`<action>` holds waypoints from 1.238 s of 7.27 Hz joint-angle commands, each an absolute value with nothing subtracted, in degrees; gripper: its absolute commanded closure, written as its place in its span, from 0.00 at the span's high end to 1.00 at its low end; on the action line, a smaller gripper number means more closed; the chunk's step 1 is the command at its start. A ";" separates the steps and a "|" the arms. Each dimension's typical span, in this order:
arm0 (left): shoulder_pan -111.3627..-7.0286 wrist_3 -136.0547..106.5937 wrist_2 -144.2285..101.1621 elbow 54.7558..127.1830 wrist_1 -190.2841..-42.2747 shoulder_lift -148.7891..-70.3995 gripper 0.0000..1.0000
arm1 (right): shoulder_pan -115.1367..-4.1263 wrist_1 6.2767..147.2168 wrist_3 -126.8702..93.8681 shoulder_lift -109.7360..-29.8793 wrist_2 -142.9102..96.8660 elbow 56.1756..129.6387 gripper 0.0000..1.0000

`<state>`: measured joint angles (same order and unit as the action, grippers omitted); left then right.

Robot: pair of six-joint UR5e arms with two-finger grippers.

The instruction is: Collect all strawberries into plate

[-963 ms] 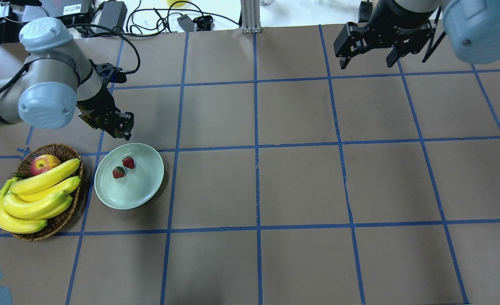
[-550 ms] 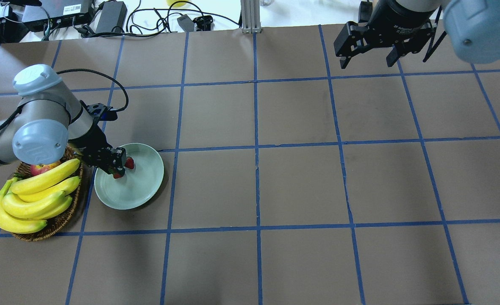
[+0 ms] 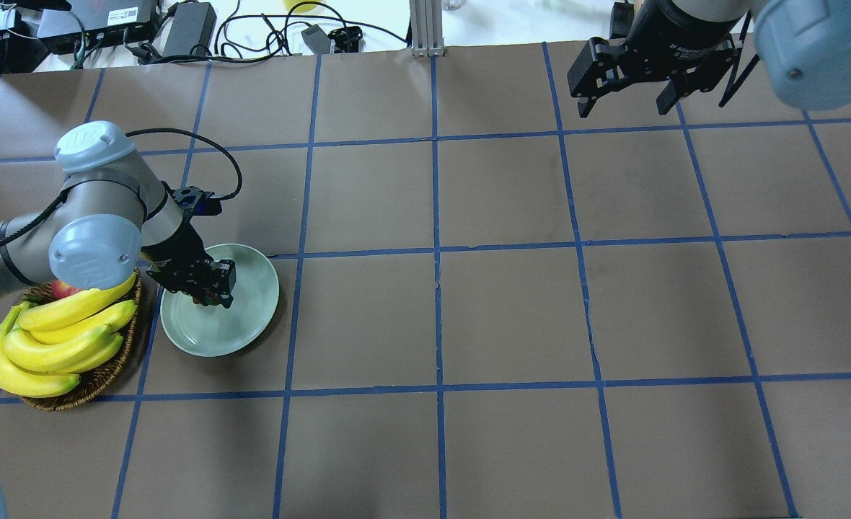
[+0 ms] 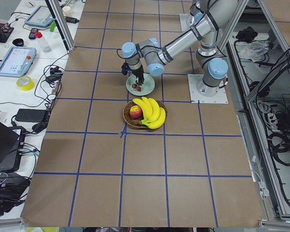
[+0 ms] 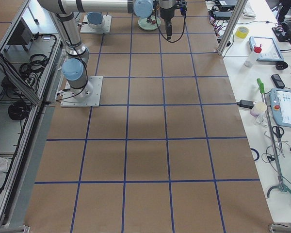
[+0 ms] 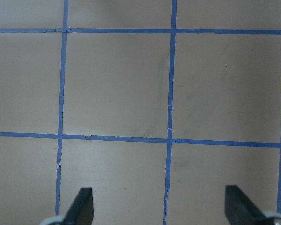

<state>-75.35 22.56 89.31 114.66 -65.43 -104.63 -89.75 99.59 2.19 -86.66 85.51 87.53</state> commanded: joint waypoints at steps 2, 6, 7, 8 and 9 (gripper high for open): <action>-76.46 20.06 89.56 111.98 -67.66 -103.11 1.00 | -89.74 99.67 2.20 -86.66 85.52 87.80 1.00; -86.62 6.81 89.56 94.87 -88.47 -95.74 1.00 | -89.74 99.67 2.20 -86.66 85.52 88.06 1.00; -88.84 3.20 89.73 92.49 -90.07 -92.93 1.00 | -89.82 99.67 2.20 -86.66 85.52 88.15 1.00; -90.42 1.25 90.08 91.42 -90.44 -90.29 1.00 | -89.74 99.67 2.28 -86.66 85.52 88.15 1.00; -91.31 1.14 90.70 91.32 -90.27 -88.61 1.00 | -89.74 99.58 2.29 -86.66 85.43 88.15 1.00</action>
